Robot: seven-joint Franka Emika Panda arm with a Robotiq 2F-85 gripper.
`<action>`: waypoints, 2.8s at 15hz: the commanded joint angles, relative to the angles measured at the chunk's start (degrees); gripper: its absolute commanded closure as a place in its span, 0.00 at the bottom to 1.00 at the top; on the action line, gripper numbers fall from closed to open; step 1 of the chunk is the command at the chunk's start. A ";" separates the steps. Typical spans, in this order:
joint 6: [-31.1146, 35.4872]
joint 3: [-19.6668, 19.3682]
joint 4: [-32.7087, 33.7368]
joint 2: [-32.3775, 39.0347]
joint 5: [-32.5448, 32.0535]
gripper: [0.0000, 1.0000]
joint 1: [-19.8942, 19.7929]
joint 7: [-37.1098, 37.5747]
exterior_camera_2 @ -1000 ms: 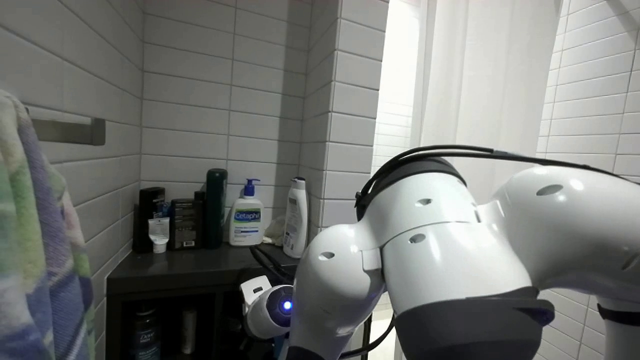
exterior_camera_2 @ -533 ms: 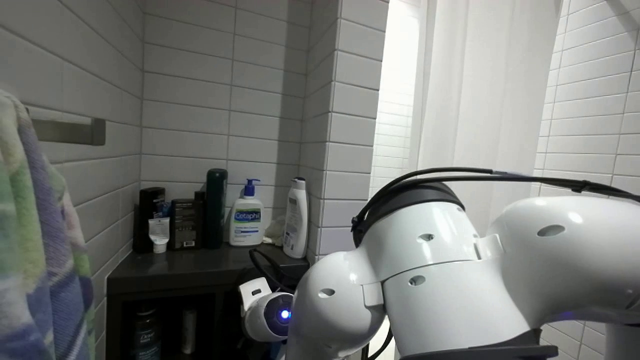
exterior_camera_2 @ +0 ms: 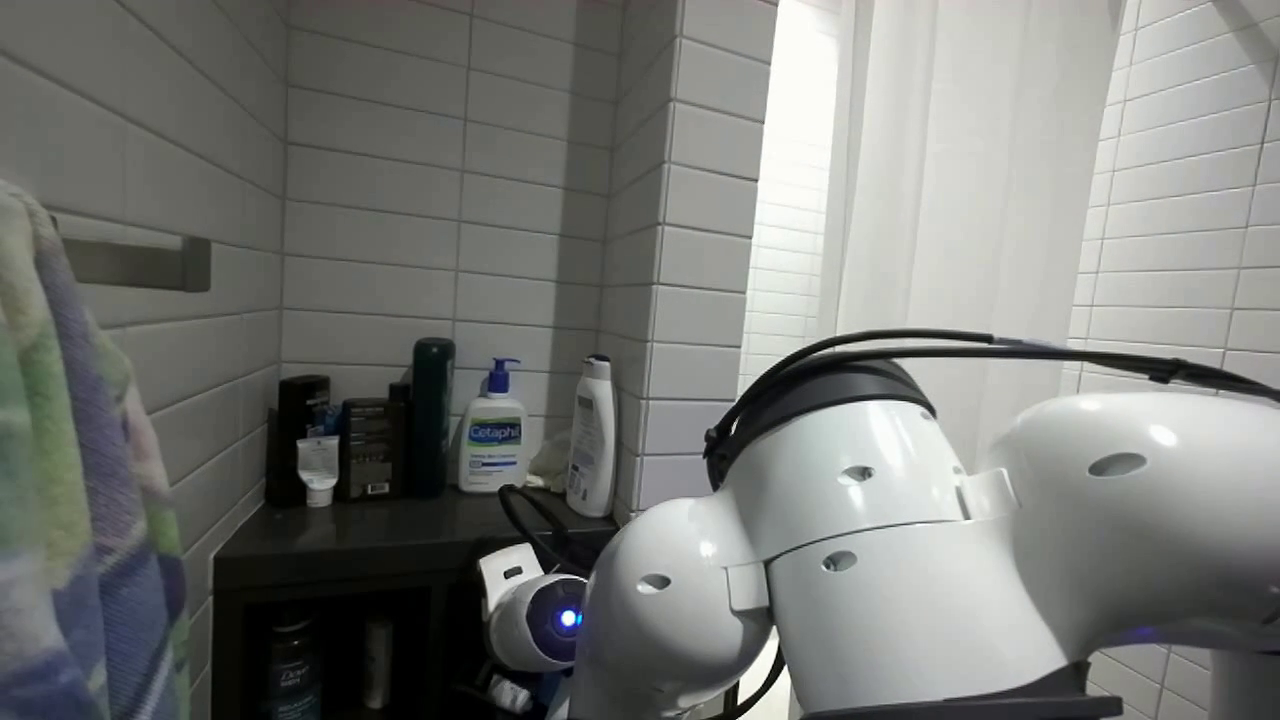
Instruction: Put the white tube on the top shelf.
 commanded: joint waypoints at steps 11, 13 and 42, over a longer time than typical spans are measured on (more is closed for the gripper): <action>-15.64 5.46 -11.70 -21.93 -3.12 0.00 2.97 8.49; -18.89 6.04 -13.42 -25.41 -4.47 0.00 3.22 9.29; -106.70 31.37 -24.35 -86.00 -25.52 0.00 -15.56 22.66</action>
